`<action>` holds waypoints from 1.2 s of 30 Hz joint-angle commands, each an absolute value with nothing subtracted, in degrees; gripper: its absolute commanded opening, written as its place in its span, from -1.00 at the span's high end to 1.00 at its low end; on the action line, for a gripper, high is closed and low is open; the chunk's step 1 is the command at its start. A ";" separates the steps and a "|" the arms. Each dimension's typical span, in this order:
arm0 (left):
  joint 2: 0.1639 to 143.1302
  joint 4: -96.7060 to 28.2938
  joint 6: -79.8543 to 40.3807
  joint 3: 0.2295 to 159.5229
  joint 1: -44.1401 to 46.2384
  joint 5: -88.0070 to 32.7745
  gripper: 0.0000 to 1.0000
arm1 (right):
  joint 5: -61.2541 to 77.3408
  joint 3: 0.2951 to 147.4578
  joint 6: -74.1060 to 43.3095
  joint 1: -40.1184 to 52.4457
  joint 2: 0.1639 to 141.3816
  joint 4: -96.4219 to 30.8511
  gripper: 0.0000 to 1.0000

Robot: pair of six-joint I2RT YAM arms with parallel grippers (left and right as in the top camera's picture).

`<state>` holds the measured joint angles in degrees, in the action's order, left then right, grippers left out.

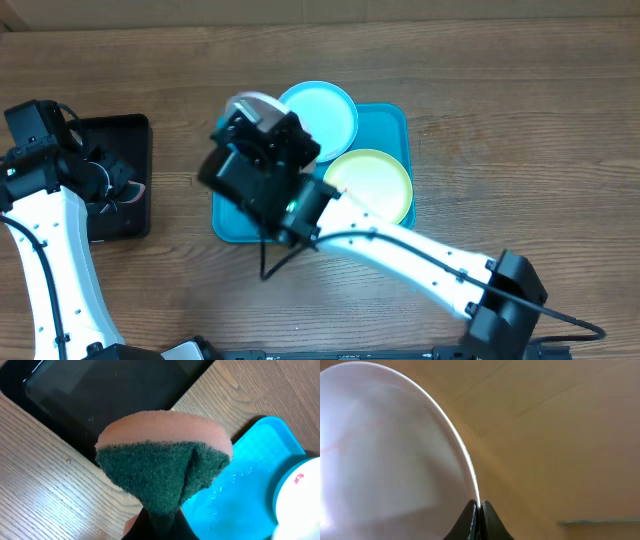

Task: Clean dirty plates on tray and stack at the side
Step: 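Lift the white plate with the right gripper and carry it right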

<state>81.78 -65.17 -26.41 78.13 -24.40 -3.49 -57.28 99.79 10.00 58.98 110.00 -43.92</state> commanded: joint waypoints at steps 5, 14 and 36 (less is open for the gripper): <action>82.08 -64.82 -25.06 77.93 -24.34 -4.10 0.91 | -47.57 98.00 -18.17 51.16 110.41 -45.78 0.93; 82.13 -64.45 -24.40 77.93 -24.34 -4.10 0.91 | -4.12 97.86 -25.76 25.69 106.76 -46.94 0.93; 82.13 -63.42 -24.43 77.93 -24.34 -4.10 0.91 | 6.76 74.78 -25.30 -16.69 107.96 -38.09 0.92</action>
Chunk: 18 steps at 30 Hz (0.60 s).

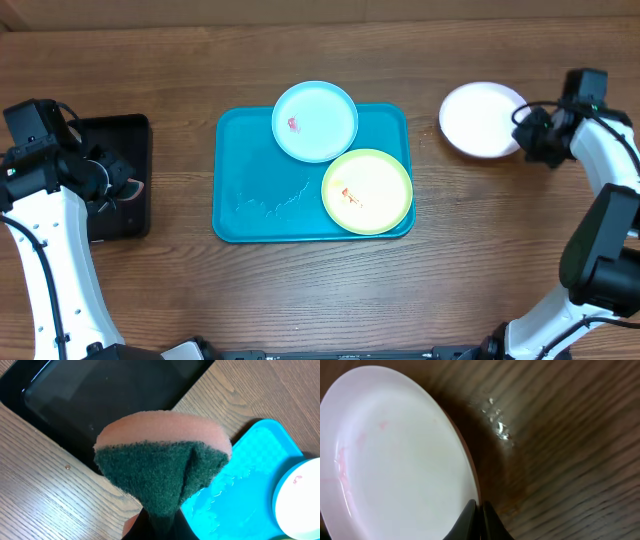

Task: Clean dirty plates on tray and stack at the side
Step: 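Lift the white plate with the right gripper and carry it right, then set the white plate on the table and open the right gripper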

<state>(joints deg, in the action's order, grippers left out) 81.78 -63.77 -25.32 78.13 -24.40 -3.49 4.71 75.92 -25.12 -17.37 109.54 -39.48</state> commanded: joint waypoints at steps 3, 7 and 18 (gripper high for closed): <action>82.13 -63.35 -24.43 77.93 -24.34 -4.10 0.92 | 6.79 74.26 -25.32 -16.19 107.96 -37.52 0.54; 82.13 -63.18 -24.40 77.93 -24.34 -4.08 0.91 | 12.84 75.26 -25.10 -15.38 107.77 -39.51 0.20; 83.33 -63.05 -24.40 77.93 -24.29 -4.34 0.91 | 27.38 83.35 -20.25 -12.38 96.60 -41.65 -0.31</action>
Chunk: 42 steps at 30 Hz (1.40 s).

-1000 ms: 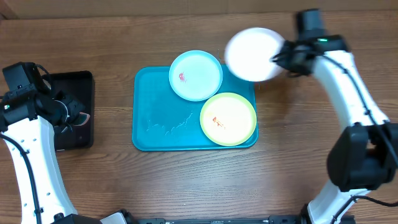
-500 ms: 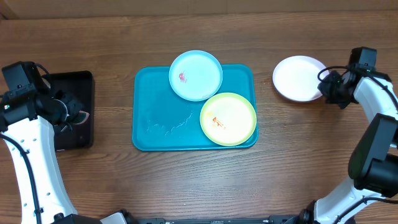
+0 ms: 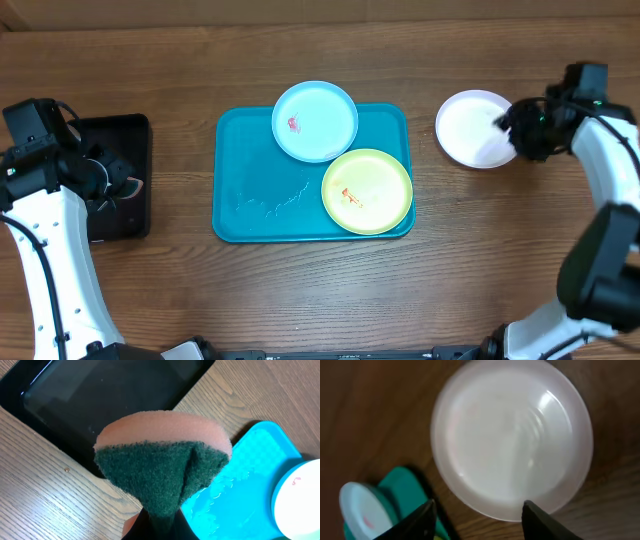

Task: Clean dirty plates on tray and stack at the side
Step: 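Set the white plate on the table and open the right gripper, then reach the right gripper to the light blue plate's rim and grip it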

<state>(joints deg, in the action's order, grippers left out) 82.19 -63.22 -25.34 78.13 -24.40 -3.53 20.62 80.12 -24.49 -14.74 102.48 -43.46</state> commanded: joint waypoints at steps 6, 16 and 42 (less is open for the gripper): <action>86.50 -62.96 -24.18 77.93 -23.55 -5.91 0.92 | 24.36 83.20 -10.92 0.21 97.56 -33.01 -1.00; 88.71 -62.87 -21.10 77.93 -22.04 -7.51 0.92 | 5.85 83.22 -10.85 17.32 114.93 -21.06 -0.55; 88.73 -62.15 -20.75 77.93 -22.04 -7.57 0.91 | 4.03 83.20 -13.61 25.45 124.33 -13.82 0.07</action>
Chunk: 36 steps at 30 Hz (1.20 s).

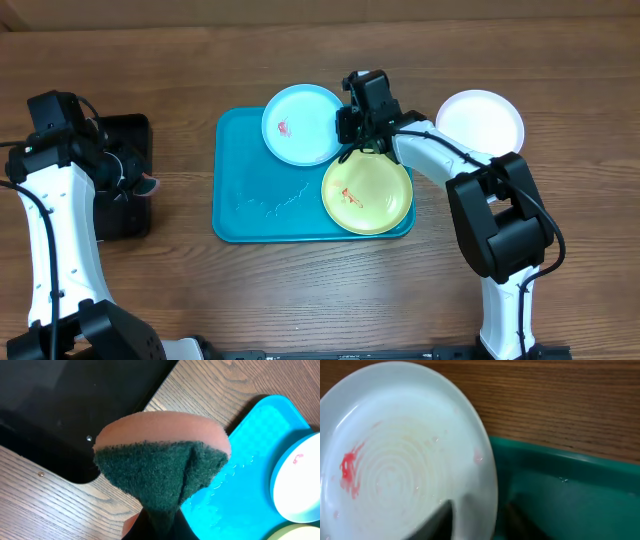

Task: Clean dirty plates on tray and stack at the side
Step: 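Reach the right gripper to the light blue plate's rim and grip it, then carry the sponge with the left gripper onto the light blue plate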

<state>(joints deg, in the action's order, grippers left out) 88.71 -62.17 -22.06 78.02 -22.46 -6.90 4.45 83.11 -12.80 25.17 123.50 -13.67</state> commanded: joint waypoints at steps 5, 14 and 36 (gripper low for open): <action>88.71 -62.17 -20.69 77.93 -22.04 -8.49 0.92 | 3.42 82.56 -13.93 25.45 124.60 -13.10 0.14; 88.71 -61.98 -19.79 77.93 -22.02 -10.59 0.92 | 8.43 82.56 -15.92 25.45 126.30 -12.25 0.72; 88.77 -59.86 -15.46 77.80 -2.44 -7.05 0.92 | 5.19 86.28 -10.74 34.35 125.05 -18.72 0.36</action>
